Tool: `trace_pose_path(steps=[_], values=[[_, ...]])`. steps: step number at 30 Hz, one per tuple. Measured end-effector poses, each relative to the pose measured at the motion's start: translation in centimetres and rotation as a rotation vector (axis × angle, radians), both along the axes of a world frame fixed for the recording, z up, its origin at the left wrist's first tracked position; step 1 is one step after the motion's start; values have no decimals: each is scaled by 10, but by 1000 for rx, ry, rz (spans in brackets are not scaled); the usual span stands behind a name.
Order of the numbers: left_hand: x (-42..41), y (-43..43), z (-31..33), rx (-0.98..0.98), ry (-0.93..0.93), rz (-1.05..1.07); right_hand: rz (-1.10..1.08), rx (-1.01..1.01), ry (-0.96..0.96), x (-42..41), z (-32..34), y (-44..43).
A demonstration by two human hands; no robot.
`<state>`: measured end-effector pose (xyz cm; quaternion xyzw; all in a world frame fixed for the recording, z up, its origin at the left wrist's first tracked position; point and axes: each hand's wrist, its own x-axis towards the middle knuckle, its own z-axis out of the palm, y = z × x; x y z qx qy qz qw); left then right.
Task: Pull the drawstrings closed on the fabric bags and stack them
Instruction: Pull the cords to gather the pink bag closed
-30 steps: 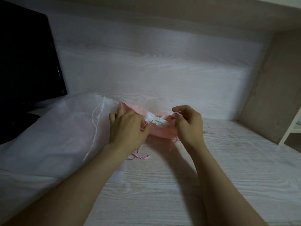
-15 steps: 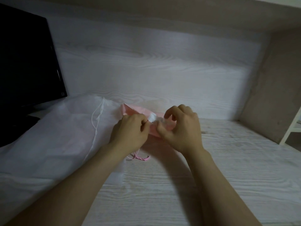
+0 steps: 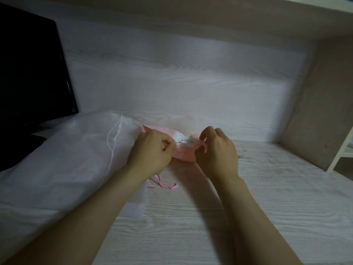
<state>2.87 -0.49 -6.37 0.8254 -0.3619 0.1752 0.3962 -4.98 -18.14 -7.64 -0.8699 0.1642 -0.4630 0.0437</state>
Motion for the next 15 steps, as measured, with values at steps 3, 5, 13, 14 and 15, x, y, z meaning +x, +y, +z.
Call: trace_pose_path(steps=[3,5,13,14,15], values=[[-7,-2,2,-86,277,-132,116,87,-14,1,-3,1],[-8,-3,3,-151,422,-189,204,141,-44,4,-6,2],[-2,-4,3,-262,234,-2,253,244,-14,8,-6,6],[0,-3,2,-230,79,75,249,229,6,7,-5,7],[1,-3,0,-210,-46,137,246,201,20,6,-3,9]])
